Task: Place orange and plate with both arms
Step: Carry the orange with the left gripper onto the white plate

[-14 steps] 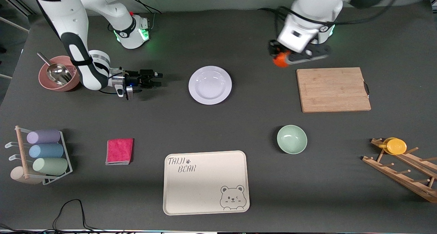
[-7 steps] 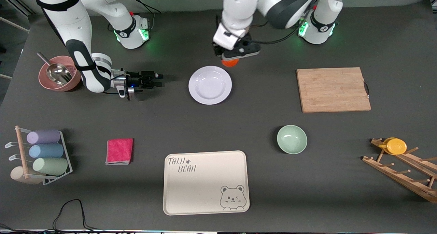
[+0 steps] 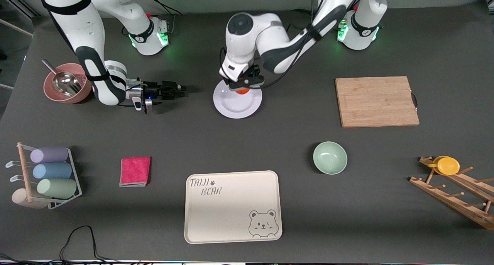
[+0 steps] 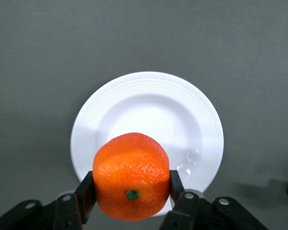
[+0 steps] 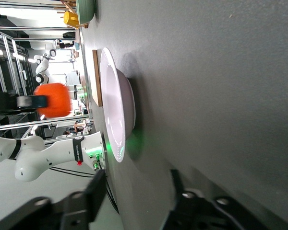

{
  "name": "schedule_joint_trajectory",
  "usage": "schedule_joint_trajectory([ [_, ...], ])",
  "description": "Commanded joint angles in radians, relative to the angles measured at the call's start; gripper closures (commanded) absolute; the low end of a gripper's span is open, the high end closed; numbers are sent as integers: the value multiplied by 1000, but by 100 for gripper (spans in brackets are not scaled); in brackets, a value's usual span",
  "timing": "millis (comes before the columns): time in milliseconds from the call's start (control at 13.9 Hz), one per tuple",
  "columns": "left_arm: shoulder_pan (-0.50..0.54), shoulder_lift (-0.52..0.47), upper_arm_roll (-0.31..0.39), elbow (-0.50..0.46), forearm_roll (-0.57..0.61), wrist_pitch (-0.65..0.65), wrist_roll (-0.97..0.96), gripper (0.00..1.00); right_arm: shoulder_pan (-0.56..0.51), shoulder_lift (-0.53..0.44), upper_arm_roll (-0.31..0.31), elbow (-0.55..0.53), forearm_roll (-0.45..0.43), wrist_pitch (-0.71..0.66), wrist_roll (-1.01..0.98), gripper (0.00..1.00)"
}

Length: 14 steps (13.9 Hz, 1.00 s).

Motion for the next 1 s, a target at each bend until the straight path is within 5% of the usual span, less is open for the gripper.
schedule_joint_trajectory([
  [0, -67, 70, 49, 72, 59, -2, -20, 100, 6, 15, -7, 9, 23, -21, -35, 52],
  [359, -85, 131, 58, 71, 102, 58, -12, 100, 4, 44, -7, 12, 28, -23, -93, 53],
  [430, -94, 139, 67, 71, 106, 58, -12, 84, 4, 59, -6, 14, 43, -23, -113, 53],
  [502, -119, 146, 87, 71, 114, 60, -12, 45, 4, 68, -6, 18, 49, -23, -122, 53],
  [574, -155, 150, 121, 72, 114, 72, -12, 34, 4, 73, -4, 18, 50, -23, -127, 53],
  [717, -195, 148, 166, 74, 111, 90, -14, 28, 4, 76, -4, 20, 50, -23, -127, 53],
  [789, -196, 147, 166, 75, 111, 90, -15, 3, 4, 76, -4, 20, 51, -23, -127, 53],
  [933, -196, 131, 164, 81, 103, 67, -27, 0, 4, 76, -3, 20, 51, -23, -127, 53],
])
